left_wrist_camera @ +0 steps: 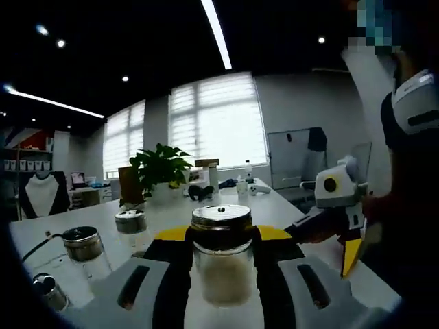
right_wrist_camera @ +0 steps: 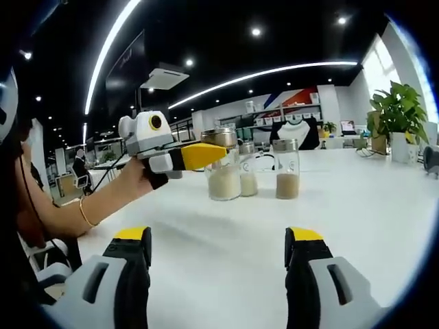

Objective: Rotate the seasoning bottle until the label or dispensing opening points toward the visible target arrow and the bottle remains upright within the marked orientation range

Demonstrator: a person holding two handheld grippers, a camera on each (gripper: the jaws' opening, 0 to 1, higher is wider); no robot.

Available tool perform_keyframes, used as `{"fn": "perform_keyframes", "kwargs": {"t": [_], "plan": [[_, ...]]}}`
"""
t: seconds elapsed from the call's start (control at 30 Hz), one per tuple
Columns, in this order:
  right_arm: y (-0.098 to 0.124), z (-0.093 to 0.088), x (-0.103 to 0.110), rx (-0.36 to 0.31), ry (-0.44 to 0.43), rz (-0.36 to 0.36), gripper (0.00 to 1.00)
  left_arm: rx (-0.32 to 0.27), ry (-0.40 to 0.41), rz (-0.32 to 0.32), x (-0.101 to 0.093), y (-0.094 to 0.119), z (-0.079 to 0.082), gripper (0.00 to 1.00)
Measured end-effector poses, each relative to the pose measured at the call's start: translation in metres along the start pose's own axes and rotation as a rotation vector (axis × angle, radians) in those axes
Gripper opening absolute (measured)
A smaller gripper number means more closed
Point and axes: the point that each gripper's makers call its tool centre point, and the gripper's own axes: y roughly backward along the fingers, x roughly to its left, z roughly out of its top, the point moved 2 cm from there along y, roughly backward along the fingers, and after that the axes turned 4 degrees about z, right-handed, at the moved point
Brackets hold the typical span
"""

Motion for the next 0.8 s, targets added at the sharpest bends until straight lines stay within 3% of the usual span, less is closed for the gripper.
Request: {"fn": "perform_keyframes", "kwargs": {"t": [0.17, 0.23, 0.3, 0.47, 0.8], "plan": [[0.001, 0.005, 0.002, -0.010, 0.012, 0.003, 0.79, 0.024, -0.010, -0.065, -0.017, -0.009, -0.004, 0.36], [0.002, 0.006, 0.002, -0.013, 0.015, 0.002, 0.78, -0.009, 0.066, -0.110, -0.025, -0.012, -0.003, 0.36], [0.001, 0.007, 0.002, -0.014, 0.016, 0.003, 0.78, -0.029, 0.090, -0.148, -0.031, -0.013, -0.001, 0.36], [0.000, 0.010, 0.005, -0.029, 0.020, 0.011, 0.74, 0.008, 0.009, -0.224, -0.051, -0.017, -0.004, 0.36], [-0.003, 0.017, 0.011, -0.084, 0.022, 0.045, 0.59, -0.020, 0.061, -0.338, -0.069, -0.018, -0.003, 0.36]]}}
